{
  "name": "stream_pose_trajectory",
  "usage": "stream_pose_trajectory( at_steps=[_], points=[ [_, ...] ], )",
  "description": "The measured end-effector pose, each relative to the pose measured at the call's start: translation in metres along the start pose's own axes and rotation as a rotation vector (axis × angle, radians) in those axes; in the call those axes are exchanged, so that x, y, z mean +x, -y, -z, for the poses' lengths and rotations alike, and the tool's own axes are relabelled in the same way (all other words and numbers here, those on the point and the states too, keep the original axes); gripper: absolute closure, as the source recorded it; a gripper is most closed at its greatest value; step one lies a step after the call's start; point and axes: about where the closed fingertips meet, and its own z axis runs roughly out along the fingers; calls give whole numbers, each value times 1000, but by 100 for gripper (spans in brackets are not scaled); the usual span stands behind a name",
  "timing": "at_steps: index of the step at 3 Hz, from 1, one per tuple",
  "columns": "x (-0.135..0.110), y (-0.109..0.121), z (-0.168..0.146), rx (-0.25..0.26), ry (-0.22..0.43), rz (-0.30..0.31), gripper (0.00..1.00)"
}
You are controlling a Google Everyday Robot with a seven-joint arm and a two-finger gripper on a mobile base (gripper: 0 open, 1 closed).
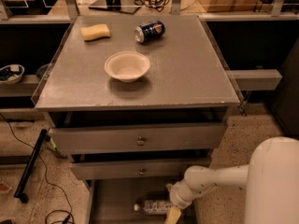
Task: Pick blue plastic bottle from bottom drawer and place on counter
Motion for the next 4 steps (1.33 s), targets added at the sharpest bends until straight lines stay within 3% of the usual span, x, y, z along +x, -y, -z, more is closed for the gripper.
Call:
stream_pose_trajectory(
  at_steps=[1,2,3,4],
  points=[
    [0,1,-14,0,9,1,0],
    [-12,20,-51,-11,33,21,0],
    [-12,20,-51,-11,33,21,0],
    [-4,21,-73,-30,47,7,0]
  ],
)
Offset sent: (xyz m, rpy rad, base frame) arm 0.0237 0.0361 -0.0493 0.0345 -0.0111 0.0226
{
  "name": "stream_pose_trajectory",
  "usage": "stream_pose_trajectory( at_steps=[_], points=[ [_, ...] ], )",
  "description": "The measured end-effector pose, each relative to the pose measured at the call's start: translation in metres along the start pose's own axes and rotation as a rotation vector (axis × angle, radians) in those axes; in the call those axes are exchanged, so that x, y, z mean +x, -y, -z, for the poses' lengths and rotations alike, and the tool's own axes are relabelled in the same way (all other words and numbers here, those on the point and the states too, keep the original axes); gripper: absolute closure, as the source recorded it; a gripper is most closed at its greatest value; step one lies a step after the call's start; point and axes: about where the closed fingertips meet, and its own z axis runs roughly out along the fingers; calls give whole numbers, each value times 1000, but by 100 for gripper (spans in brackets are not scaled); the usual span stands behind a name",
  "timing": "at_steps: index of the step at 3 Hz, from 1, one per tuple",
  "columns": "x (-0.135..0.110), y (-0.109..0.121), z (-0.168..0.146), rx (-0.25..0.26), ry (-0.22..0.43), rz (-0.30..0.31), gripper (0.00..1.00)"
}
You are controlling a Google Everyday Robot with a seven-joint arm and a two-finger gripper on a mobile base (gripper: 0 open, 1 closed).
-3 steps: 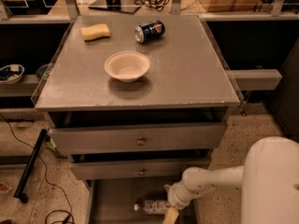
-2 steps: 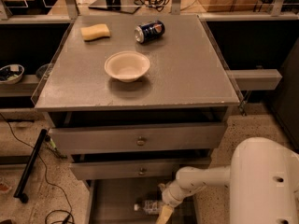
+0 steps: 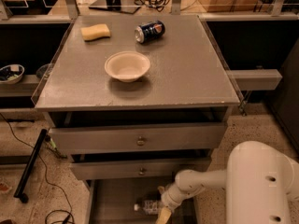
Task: Pick blue plastic bottle from bottom drawer and place on counter
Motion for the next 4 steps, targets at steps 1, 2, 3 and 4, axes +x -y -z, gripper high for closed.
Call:
stream_pose_trajectory(
  at_steps=[1,2,3,4],
  points=[
    [7,6,-24,-18,8,-6,0],
    [21,9,-63,-61,33,-10,0],
    [23,9,-66,-68,39,-17,0],
    [23,9,-66,-68,39,-17,27]
  ],
)
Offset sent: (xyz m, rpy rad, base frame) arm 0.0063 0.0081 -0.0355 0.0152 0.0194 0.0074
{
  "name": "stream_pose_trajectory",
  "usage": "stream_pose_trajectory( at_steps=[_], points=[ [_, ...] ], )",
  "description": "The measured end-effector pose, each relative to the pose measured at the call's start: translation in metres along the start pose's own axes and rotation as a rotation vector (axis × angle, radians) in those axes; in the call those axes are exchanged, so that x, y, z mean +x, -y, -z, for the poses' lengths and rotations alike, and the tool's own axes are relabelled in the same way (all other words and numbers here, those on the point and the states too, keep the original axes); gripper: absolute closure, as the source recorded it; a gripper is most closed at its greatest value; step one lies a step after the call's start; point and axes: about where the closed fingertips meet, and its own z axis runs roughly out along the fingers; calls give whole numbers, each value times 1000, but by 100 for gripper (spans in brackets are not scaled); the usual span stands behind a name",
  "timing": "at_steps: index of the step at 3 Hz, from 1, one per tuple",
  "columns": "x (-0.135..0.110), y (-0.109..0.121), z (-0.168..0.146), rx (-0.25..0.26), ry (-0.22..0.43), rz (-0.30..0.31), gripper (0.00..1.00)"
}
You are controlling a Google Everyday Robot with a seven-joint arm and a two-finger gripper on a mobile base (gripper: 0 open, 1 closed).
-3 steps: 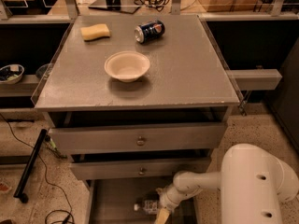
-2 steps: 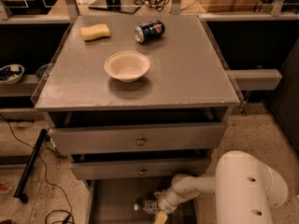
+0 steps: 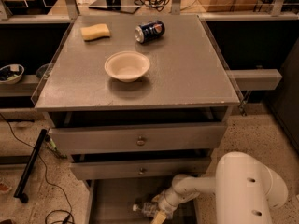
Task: Pick blue plastic bottle from bottom drawer and place on counter
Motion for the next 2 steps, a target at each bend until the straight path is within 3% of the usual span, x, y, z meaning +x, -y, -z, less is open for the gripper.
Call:
stream_pose_trajectory(
  at_steps=[2],
  points=[
    [0,0,0,0,0,0,73]
  ],
)
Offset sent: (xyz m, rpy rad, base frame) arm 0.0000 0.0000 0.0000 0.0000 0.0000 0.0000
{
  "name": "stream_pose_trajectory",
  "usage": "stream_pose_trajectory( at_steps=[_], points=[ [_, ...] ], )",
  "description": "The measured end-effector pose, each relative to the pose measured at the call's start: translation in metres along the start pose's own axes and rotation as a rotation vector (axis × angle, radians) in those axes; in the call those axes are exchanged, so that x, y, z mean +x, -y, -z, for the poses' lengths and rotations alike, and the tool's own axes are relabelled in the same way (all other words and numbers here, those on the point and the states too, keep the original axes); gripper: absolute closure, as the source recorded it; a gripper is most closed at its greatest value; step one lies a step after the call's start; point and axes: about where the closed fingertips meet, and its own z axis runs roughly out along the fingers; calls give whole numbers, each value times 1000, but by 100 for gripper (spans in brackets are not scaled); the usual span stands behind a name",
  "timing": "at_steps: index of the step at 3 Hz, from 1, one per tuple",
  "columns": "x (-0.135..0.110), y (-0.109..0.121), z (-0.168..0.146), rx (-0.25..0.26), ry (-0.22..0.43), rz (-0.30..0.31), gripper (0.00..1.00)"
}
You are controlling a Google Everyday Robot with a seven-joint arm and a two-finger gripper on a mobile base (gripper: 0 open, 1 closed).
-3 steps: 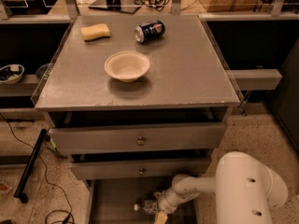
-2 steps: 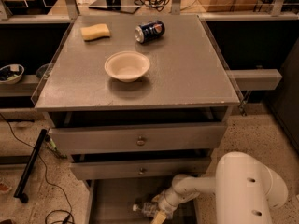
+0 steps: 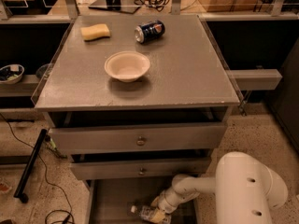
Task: Pick blue plastic bottle from bottom drawer and place on counter
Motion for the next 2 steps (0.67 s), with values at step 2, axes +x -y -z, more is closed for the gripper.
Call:
stream_pose_trajectory(
  at_steps=[2],
  points=[
    [0,0,0,0,0,0,100]
  ],
)
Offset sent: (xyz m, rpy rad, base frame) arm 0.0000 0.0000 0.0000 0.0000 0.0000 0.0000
